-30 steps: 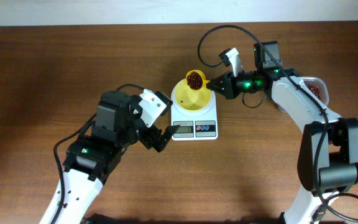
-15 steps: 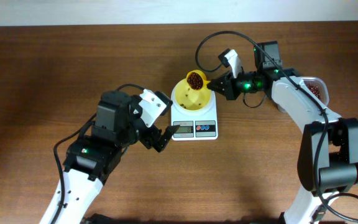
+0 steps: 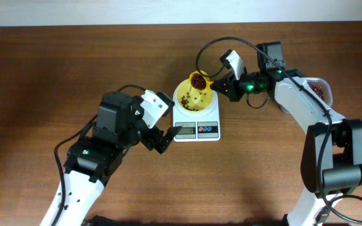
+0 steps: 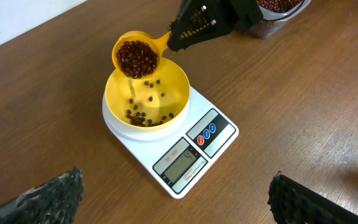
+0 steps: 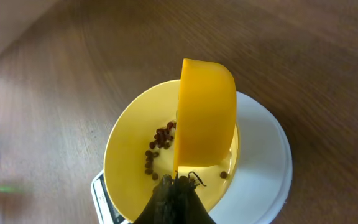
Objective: Scoop item into bowl and weigh 50g on scale
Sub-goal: 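Tilt the scoop with the right gripper to pour beans into the bowl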
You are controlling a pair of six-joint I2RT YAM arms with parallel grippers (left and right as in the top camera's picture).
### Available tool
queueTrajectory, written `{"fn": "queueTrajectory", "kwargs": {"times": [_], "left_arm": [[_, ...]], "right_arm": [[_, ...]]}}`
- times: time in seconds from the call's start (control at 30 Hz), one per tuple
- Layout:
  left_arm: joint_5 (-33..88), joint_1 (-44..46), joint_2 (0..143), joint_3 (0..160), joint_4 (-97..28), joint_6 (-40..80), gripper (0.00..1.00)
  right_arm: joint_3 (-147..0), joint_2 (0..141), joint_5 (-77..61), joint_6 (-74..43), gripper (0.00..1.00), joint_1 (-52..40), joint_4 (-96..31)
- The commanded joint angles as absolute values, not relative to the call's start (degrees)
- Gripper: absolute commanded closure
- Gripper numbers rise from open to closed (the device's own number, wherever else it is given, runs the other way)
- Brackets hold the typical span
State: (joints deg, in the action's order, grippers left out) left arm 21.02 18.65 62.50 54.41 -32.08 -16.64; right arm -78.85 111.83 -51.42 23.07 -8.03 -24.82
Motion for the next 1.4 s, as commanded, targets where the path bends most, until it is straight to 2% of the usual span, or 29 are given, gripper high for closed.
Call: {"fn": "queueTrajectory", "kwargs": {"times": [0.0, 1.37], "left_arm": [[21.23, 18.35, 62.67, 54.13, -31.99, -15.88, 0.01], [21.23, 18.35, 62.67, 54.13, -31.99, -15.88, 0.01]], "right_arm": [[-78.91, 112.29, -51.55, 27.94, 0.96, -8.34, -24.67], [-78.91, 112.31, -50.33, 58.30, 0.96, -8.36, -27.66]]}}
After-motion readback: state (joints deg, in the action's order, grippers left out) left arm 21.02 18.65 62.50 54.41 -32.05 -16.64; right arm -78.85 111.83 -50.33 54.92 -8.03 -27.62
